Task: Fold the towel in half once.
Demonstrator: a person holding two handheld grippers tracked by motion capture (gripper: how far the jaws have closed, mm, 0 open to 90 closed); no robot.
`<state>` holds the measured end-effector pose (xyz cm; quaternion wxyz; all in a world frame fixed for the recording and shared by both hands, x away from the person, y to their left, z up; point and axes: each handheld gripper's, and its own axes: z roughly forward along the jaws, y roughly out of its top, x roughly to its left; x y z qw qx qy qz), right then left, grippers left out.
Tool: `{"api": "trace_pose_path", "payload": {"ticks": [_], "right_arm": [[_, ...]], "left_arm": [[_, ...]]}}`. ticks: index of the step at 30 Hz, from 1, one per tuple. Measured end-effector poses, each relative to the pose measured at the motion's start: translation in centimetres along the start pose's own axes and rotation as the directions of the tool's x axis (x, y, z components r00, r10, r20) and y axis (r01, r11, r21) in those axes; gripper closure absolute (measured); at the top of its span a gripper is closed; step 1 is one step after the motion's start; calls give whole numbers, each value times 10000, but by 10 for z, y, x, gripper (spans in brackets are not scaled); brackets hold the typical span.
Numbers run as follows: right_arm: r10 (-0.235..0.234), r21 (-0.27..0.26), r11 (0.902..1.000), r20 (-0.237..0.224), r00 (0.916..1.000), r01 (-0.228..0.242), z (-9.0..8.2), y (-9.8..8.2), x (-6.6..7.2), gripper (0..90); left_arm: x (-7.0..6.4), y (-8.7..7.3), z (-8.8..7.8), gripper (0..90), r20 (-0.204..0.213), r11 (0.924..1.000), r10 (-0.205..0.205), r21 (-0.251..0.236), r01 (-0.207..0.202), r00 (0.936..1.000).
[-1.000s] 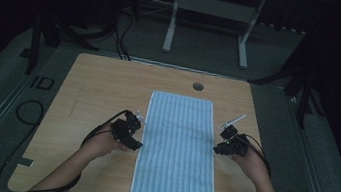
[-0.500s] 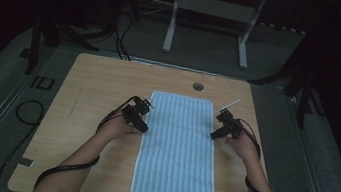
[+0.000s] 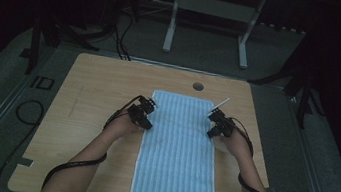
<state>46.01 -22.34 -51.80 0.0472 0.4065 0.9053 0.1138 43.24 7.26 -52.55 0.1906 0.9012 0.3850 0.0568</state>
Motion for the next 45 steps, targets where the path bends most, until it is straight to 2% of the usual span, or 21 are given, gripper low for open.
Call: {"api": "trace_pose_path", "payload": {"ticks": [2,4,6,9,14,15,16,17,19,21,24,26,29,30,33,36,40,42,44,45], "right_arm": [[8,-52,10000,128,9999,-8,0,0,1,880],[-7,-39,10000,121,9999,7,-2,0,0,882],[61,-172,9998,170,9998,-58,-6,1,-3,885],[194,-405,9990,252,9995,-183,-18,2,-10,885],[310,-851,9959,175,9994,-294,-38,9,-18,887],[347,-969,9948,159,9993,-330,-42,10,-19,887],[320,-1020,9943,116,9994,-306,-46,10,-18,886],[233,-1132,9933,183,9996,-211,-50,10,-18,886],[85,-1240,9923,309,9995,-46,-59,10,-14,886],[47,-1478,9890,321,9995,1,-68,7,-12,886],[-71,-1802,9836,218,9997,109,-84,0,-10,886],[-167,-2085,9779,3,9999,164,-94,-7,-7,886],[-554,-2284,9720,82,9984,558,-102,-24,7,885],[-667,-2395,9686,70,9978,664,-103,-32,12,885],[-864,-2530,9641,-122,9962,805,-98,-56,26,885],[-978,-2534,9636,-391,9944,848,-88,-79,40,884],[-1171,-2169,9711,-690,9907,997,-70,-105,57,881],[-1201,-1981,9747,-715,9902,1040,-63,-114,63,880],[-1188,-1781,9788,-936,9885,1008,-55,-122,67,877],[-1206,-1695,9802,-1020,9874,1023,-51,-125,69,877]], "left_arm": [[-2,1,1,858,164,9999,-102,-42,103,9998],[-2,1,0,873,153,9998,-188,-80,190,9997],[0,2,-4,878,169,9989,-332,-316,338,9993],[4,4,-15,880,329,9964,-481,-678,502,9983],[6,11,-32,880,310,9917,-576,-1129,608,9979],[5,12,-36,881,183,9916,-441,-1209,460,9989],[4,12,-40,881,176,9897,-493,-1340,512,9986],[3,12,-44,881,237,9894,-413,-1382,442,9989],[1,11,-54,881,103,9864,-322,-1611,334,9994],[0,8,-64,881,-20,9842,-214,-1759,207,9998],[-2,0,-79,881,36,9795,-111,-2009,116,9999],[-9,-7,-87,880,257,9779,180,-2085,-123,9995],[-26,-23,-97,879,277,9728,664,-2239,-586,9974],[-31,-30,-98,878,323,9699,703,-2360,-607,9970],[-44,-49,-98,878,642,9683,835,-2408,-657,9944],[-56,-66,-93,878,870,9722,1097,-2166,-887,9901],[-72,-83,-79,876,1039,9781,1536,-1576,-1363,9827],[-78,-90,-72,875,1272,9803,1580,-1394,-1400,9792],[-82,-96,-65,874,1287,9809,1682,-1201,-1530,9773],[-83,-98,-61,874,1412,9835,1576,-1116,-1425,9773]]}}
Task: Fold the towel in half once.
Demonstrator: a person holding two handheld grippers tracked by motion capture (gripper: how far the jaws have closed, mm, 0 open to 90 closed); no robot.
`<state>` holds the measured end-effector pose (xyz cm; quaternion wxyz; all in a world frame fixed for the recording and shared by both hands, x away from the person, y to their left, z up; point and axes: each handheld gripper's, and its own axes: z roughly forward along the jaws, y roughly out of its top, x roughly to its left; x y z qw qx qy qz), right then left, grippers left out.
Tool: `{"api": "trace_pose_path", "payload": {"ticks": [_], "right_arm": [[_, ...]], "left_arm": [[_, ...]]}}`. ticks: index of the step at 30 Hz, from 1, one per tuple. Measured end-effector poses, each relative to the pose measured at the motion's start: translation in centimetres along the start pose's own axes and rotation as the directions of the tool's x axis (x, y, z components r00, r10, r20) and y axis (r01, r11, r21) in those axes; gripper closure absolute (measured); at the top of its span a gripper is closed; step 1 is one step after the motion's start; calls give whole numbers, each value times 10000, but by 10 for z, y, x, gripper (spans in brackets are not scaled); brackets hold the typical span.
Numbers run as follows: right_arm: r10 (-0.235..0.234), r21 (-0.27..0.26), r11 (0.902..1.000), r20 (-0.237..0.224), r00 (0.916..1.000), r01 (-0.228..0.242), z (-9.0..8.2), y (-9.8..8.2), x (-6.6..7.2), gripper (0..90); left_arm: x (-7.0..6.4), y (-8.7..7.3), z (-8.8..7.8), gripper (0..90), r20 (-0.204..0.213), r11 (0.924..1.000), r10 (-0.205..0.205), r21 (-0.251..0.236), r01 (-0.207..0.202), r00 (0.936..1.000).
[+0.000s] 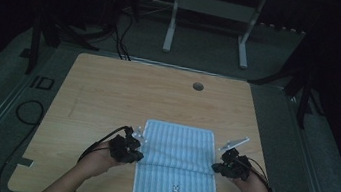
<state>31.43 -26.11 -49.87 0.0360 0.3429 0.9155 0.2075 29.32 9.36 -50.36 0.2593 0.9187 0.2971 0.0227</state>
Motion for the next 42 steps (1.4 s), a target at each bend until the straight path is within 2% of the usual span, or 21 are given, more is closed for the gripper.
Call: {"api": "trace_pose_path", "payload": {"ticks": [2,3,6,8,11,13,15,16,19,24,27,29,31,37,42], "right_arm": [[90,196,9998,-127,9999,-87,7,-6,2,876],[168,238,9996,-185,9997,-164,9,-8,3,876],[244,340,9991,-302,9992,-234,14,-13,4,869],[286,408,9988,-427,9987,-269,18,-15,5,861],[76,429,9991,-271,9996,-64,9,-12,6,781],[92,72,9999,-127,9999,-92,-4,-8,6,765],[-92,-188,9998,-38,10000,91,-15,-1,10,749],[-182,-244,9995,-84,9998,180,-17,2,14,747],[-616,-70,9981,-80,9981,615,-10,11,23,730],[-750,426,9962,-118,9971,755,15,14,28,710],[-662,786,9947,-72,9978,666,28,14,23,706],[-552,717,9958,-152,9984,562,30,16,17,705],[-402,701,9967,-106,9991,409,31,20,11,703],[-250,728,9970,5,9997,249,35,33,-6,702],[8,790,9969,-5,10000,-7,39,45,-23,701]], "left_arm": [[-2,-5,6,874,71,9999,-34,125,33,10000],[-2,-7,9,874,188,9997,-128,202,124,9997],[-5,-14,20,871,598,9979,-27,655,-12,9982],[-5,-16,19,858,817,9975,-86,702,29,9966],[-3,-14,8,732,418,9971,14,761,-46,9991],[-3,-11,-4,673,289,9988,75,474,-89,9996],[-7,-7,-11,608,202,9996,227,154,-230,9995],[-10,-4,-12,605,135,9994,353,15,-353,9993],[-15,1,-3,570,102,9985,533,91,-534,9985],[-11,3,23,570,325,9951,579,788,-603,9978],[-5,6,28,574,378,9960,429,762,-457,9984],[-1,9,29,574,330,9955,500,792,-525,9982],[5,13,31,577,332,9970,302,703,-325,9990],[22,27,36,579,56,9968,253,752,-256,9997],[36,38,41,581,-108,9978,47,668,-40,9999]]}}
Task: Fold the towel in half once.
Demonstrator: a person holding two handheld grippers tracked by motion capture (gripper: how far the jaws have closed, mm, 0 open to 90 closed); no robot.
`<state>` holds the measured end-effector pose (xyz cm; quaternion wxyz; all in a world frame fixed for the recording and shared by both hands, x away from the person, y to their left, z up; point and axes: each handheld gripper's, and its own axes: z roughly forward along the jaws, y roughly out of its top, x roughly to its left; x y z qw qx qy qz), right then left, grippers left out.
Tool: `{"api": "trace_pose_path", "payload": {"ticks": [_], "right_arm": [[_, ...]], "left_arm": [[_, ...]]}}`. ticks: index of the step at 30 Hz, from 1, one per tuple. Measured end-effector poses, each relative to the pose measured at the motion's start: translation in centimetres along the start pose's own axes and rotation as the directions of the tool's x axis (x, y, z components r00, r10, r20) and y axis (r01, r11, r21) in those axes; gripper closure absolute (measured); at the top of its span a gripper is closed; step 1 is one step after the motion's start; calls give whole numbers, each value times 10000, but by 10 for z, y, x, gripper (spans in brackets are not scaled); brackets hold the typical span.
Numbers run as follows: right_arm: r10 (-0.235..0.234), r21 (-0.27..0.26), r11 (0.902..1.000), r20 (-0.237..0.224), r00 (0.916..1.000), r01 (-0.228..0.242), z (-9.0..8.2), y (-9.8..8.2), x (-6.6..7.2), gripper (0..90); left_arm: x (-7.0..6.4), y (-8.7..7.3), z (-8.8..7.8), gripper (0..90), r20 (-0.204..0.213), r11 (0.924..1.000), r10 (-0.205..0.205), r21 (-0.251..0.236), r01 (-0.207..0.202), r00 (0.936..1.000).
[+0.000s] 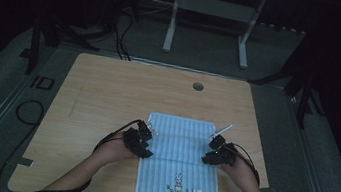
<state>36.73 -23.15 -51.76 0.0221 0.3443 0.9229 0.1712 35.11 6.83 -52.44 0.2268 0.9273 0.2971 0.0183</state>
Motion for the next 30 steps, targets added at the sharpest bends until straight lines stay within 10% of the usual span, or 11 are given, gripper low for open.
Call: {"api": "trace_pose_path", "payload": {"ticks": [18,30], "right_arm": [[601,18,9982,-224,9979,-600,3,21,-24,657],[1054,-718,9922,521,9931,-1015,-46,50,-55,655]], "left_arm": [[27,15,-1,585,-106,9982,-597,79,598,9982],[56,47,-41,584,-1355,9964,-842,-162,828,9872]]}}
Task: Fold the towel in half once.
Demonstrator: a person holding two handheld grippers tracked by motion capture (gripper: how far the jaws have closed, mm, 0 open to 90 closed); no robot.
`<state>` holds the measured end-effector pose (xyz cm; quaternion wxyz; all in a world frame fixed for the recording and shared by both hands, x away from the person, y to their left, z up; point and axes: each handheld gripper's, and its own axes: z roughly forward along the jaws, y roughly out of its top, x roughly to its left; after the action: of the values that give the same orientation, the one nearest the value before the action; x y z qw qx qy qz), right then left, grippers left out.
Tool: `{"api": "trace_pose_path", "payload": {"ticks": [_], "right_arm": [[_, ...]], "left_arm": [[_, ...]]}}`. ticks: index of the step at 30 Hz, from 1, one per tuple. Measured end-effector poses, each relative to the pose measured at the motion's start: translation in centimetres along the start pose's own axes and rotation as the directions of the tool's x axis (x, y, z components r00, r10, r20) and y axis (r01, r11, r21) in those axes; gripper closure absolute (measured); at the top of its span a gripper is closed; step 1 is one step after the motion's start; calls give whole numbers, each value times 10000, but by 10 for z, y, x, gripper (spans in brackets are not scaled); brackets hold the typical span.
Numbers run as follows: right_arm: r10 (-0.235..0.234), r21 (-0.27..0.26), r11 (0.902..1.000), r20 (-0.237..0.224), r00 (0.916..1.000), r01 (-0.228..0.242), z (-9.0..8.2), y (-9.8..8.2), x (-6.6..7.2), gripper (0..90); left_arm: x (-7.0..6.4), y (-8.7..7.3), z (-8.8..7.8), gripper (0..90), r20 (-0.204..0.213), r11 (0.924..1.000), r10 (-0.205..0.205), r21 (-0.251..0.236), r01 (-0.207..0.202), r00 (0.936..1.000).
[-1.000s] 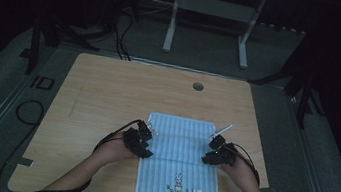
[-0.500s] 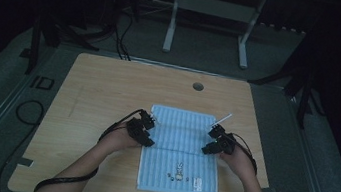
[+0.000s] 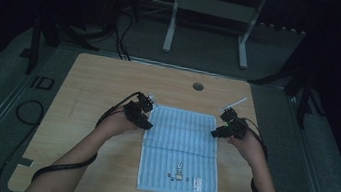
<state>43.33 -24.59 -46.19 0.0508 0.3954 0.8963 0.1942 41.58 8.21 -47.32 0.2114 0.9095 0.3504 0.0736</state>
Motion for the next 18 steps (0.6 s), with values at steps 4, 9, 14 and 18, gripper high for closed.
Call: {"api": "trace_pose_path", "payload": {"ticks": [4,9,14,18], "right_arm": [[181,81,9998,174,9997,-183,-2,11,-9,655],[534,287,9981,421,9977,-546,4,27,-27,655],[894,580,9939,700,9935,-935,19,40,-42,645],[1142,806,9894,807,9902,-1207,33,46,-49,638]], "left_arm": [[9,11,0,583,-211,9999,-129,-31,128,9997],[24,28,10,553,-586,9985,-532,60,536,9969],[39,37,28,553,-725,9944,-1002,269,1024,9923],[48,40,38,523,-728,9890,-1425,286,1449,9871]]}}
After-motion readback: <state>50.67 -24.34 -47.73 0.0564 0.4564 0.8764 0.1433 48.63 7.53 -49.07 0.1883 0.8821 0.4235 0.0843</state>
